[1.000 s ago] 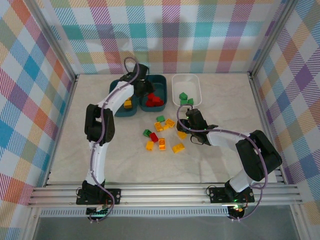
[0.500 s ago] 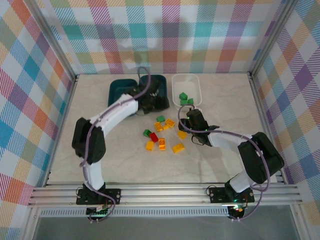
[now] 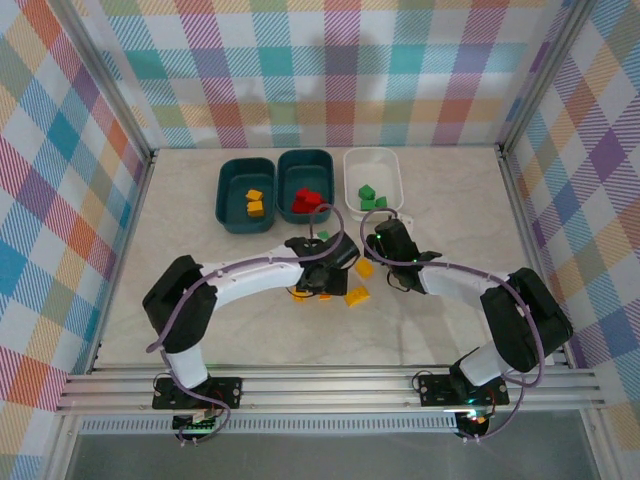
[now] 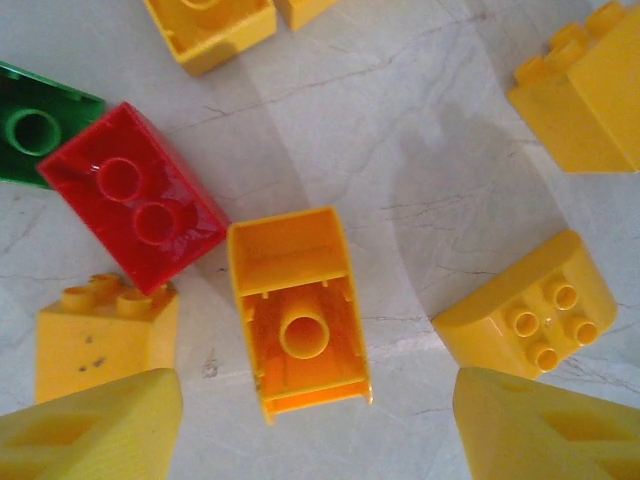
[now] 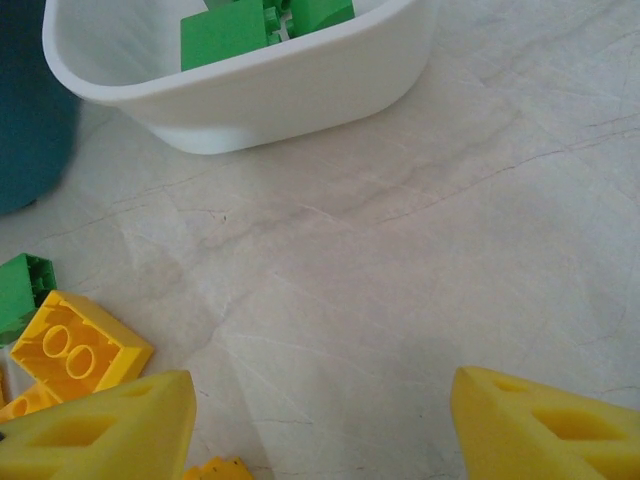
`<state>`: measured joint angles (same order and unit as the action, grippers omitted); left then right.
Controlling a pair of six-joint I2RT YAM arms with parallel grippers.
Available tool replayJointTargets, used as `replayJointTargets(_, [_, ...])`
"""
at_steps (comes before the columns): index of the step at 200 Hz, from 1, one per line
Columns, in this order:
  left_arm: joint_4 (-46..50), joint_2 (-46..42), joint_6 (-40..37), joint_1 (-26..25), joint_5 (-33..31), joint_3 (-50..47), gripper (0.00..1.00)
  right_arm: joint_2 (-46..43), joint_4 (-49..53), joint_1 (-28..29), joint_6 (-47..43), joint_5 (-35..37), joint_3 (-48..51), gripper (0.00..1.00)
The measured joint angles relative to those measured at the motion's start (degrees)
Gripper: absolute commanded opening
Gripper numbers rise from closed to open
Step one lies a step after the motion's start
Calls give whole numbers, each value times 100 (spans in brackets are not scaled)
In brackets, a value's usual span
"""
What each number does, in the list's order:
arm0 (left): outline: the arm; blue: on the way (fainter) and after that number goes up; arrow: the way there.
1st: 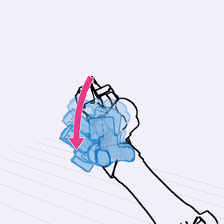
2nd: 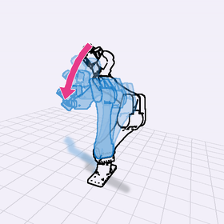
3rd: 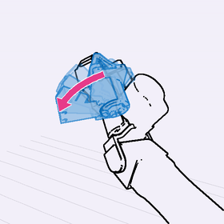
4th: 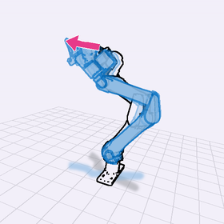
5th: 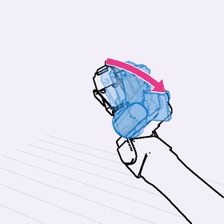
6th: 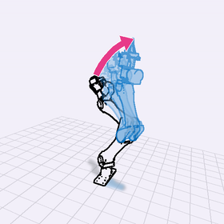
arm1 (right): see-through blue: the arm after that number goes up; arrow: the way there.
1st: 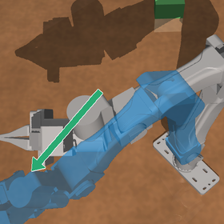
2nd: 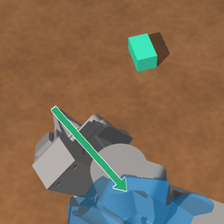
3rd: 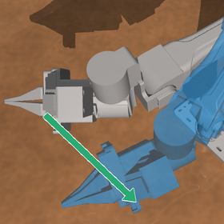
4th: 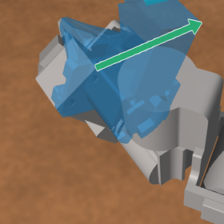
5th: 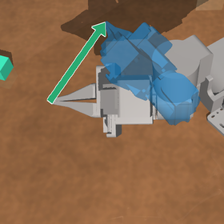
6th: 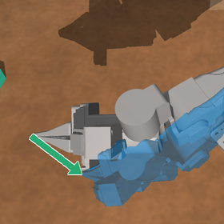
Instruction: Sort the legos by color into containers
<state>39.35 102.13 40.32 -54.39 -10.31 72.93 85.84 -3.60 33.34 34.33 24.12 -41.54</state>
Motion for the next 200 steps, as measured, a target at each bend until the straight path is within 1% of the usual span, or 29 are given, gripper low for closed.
replayJointTargets(52, [-170,638,181,-120,-481,4,57,-247,20,0,0,11,111,69])
replayJointTargets(62, [-201,649,249,-133,-568,-2,50,-286,15,0,0,9,133,69])
replayJointTargets(66, [-210,649,236,-136,-590,-2,43,-299,15,0,0,9,138,69])
replayJointTargets(74, [-247,649,273,-142,-643,-4,33,-317,17,0,0,4,149,68])
replayJointTargets(81, [-280,649,293,-149,-680,-7,26,-319,15,0,0,-2,149,68])
replayJointTargets(87, [-310,645,308,-162,-728,-11,23,-319,11,0,0,-9,149,68])
replayJointTargets(118, [-337,540,188,-254,-927,-15,18,-319,4,0,0,-11,149,68])
replayJointTargets(142, [-254,33,-11,-214,-1169,-7,16,-319,0,0,2,-11,149,68])
replayJointTargets(160, [-131,-518,-245,-35,-1300,48,15,-319,-2,0,7,-11,149,68])
replayJointTargets(173, [-57,-863,-446,299,-1294,155,14,-319,-2,0,22,-11,149,68])
replayJointTargets(186, [-48,-1117,-651,837,-1198,267,14,-319,-13,0,42,-13,149,68])
replayJointTargets(200, [-46,-1222,-831,1580,-986,411,14,-317,-28,0,46,-37,149,68])
